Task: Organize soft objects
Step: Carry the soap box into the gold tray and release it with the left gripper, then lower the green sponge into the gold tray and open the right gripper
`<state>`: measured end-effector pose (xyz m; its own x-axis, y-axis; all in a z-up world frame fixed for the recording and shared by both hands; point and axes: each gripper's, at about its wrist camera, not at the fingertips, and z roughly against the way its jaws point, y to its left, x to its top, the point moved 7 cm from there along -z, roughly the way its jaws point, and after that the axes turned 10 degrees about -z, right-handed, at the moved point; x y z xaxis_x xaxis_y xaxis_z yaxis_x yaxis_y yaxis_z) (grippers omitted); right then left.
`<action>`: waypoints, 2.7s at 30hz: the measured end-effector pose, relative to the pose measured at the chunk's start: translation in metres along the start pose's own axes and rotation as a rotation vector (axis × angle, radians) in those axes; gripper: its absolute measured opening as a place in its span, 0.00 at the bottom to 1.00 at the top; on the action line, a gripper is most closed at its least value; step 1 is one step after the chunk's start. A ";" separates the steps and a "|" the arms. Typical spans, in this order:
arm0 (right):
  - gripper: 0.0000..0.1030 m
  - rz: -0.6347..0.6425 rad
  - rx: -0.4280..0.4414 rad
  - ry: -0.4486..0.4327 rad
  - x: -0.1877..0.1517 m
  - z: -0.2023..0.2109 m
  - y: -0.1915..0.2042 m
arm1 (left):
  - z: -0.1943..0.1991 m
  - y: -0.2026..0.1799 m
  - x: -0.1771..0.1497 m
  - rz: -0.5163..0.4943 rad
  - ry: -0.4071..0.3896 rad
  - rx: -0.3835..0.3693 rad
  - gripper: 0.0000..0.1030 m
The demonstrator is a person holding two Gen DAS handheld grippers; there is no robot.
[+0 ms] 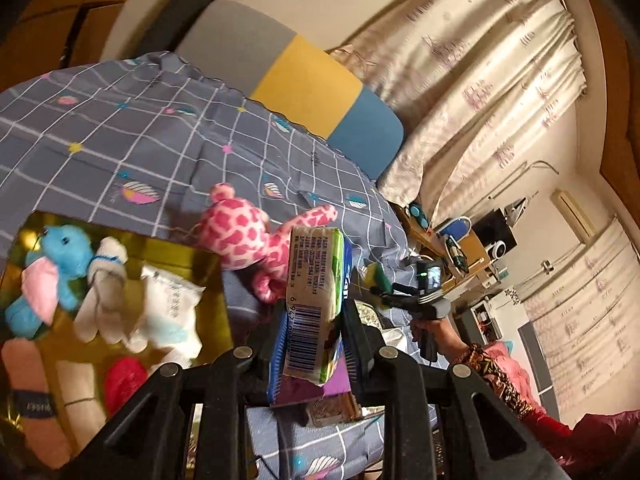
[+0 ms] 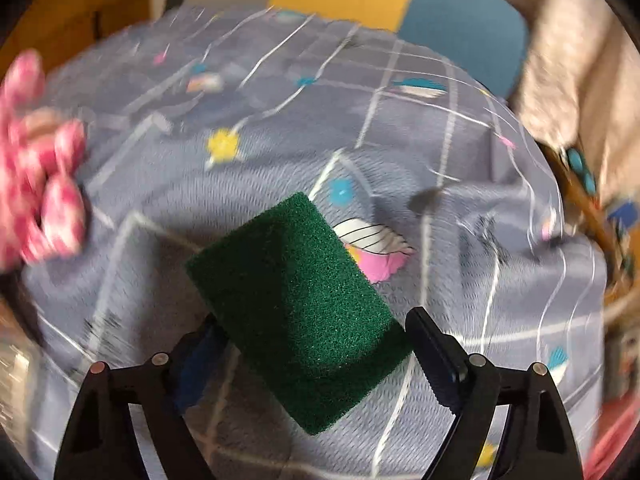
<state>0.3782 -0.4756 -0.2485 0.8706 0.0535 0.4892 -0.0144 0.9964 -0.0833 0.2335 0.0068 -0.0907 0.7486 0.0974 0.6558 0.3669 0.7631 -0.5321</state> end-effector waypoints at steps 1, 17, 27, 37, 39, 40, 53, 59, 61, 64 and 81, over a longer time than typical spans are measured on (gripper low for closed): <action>0.86 -0.043 0.018 -0.015 0.000 0.007 -0.002 | 0.006 0.004 -0.001 0.009 -0.009 0.003 0.24; 0.87 -0.319 0.313 -0.275 -0.003 0.172 0.055 | 0.059 0.087 -0.053 0.142 -0.022 0.137 0.24; 0.87 -0.306 0.498 -0.327 -0.026 0.255 0.158 | 0.026 0.166 -0.071 0.304 0.037 0.155 0.24; 0.87 -0.193 0.615 -0.279 -0.043 0.282 0.280 | 0.018 0.203 -0.086 0.380 0.077 0.204 0.49; 0.87 -0.185 0.633 -0.264 -0.047 0.281 0.298 | 0.024 0.203 -0.087 0.373 0.075 0.212 0.57; 0.87 -0.180 0.643 -0.254 -0.049 0.279 0.308 | 0.028 0.201 -0.087 0.365 0.070 0.216 0.58; 0.87 -0.176 0.699 -0.029 -0.071 0.208 0.409 | 0.088 0.142 -0.078 0.056 -0.041 0.393 0.58; 0.88 -0.143 0.605 -0.024 -0.064 0.186 0.446 | 0.101 0.131 -0.086 0.006 -0.048 0.466 0.58; 0.88 -0.140 0.577 0.006 -0.062 0.175 0.458 | 0.107 0.130 -0.088 0.004 -0.050 0.477 0.58; 0.88 -0.151 0.547 0.053 -0.060 0.154 0.474 | 0.114 0.129 -0.091 -0.004 -0.046 0.526 0.58; 0.94 -0.056 0.367 0.017 -0.065 0.133 0.479 | 0.126 0.123 -0.097 -0.056 -0.052 0.687 0.58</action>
<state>0.2489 0.0065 -0.2050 0.8831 0.0000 0.4691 -0.1390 0.9551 0.2616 0.1364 0.1715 -0.1518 0.7051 0.0633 0.7063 -0.0418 0.9980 -0.0477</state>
